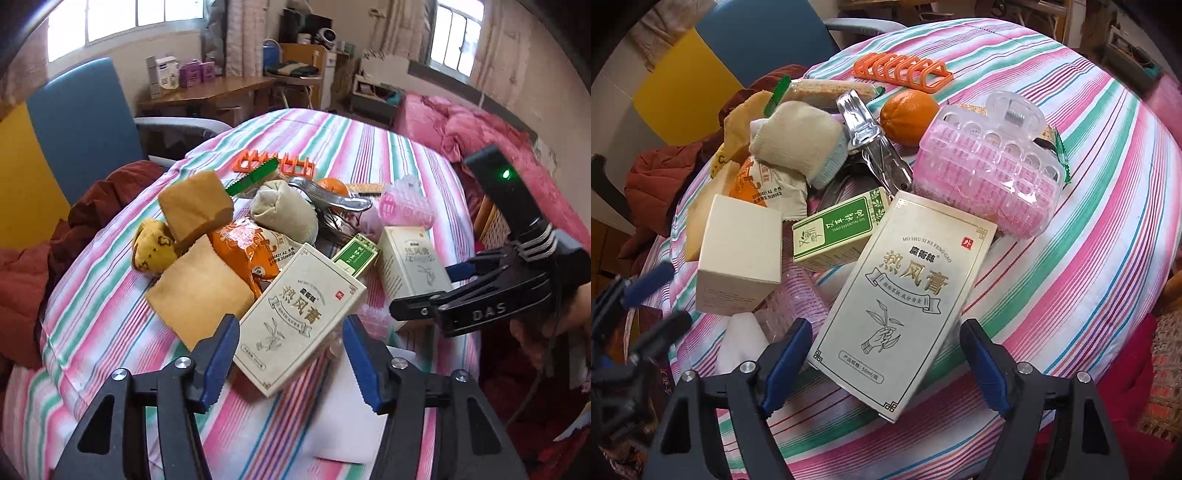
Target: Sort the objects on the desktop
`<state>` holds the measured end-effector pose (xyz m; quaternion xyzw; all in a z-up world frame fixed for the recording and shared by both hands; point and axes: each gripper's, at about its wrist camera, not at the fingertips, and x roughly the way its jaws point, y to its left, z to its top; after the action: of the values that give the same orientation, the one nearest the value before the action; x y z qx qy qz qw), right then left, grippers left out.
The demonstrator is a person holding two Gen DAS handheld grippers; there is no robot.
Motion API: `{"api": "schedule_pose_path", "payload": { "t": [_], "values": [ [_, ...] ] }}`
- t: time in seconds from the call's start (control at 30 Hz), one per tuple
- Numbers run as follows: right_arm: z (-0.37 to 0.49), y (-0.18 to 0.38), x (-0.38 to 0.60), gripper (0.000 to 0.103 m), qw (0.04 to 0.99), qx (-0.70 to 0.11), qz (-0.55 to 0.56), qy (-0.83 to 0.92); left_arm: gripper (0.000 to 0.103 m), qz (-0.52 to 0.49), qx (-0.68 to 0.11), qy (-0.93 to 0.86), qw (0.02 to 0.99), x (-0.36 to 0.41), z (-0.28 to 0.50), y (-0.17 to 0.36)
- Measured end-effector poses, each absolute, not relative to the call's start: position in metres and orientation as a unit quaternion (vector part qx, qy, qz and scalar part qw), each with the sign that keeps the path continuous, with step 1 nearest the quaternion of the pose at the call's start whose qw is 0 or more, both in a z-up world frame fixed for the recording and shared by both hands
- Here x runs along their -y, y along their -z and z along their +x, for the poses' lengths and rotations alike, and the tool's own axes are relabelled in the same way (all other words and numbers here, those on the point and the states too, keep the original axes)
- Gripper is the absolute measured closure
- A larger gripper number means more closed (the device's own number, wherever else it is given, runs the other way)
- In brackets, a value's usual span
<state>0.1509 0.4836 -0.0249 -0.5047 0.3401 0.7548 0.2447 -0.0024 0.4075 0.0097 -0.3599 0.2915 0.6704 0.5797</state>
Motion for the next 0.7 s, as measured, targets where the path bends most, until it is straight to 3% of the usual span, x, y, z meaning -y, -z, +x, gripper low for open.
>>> {"api": "schedule_pose_path", "payload": {
  "t": [0.23,0.37,0.5,0.63,0.7],
  "values": [
    [0.152,0.023,-0.475,0.016,0.243,-0.344,-0.507,-0.752,0.043,-0.326,-0.378,-0.639,0.585,-0.435,0.013,0.01],
    [0.151,0.023,-0.47,0.016,0.243,-0.344,-0.508,-0.751,0.034,-0.318,-0.391,-0.644,0.576,-0.438,0.02,0.016],
    [0.151,0.021,-0.464,0.018,0.247,-0.335,-0.509,-0.753,0.034,-0.331,-0.355,-0.655,0.579,-0.433,0.011,0.015],
    [0.147,0.016,-0.453,0.028,0.238,-0.319,-0.506,-0.766,0.034,-0.364,-0.308,-0.672,0.567,-0.428,0.001,0.017],
    [0.148,0.014,-0.45,0.029,0.235,-0.323,-0.503,-0.767,0.039,-0.369,-0.298,-0.676,0.563,-0.424,0.0,0.017]
  ]
}}
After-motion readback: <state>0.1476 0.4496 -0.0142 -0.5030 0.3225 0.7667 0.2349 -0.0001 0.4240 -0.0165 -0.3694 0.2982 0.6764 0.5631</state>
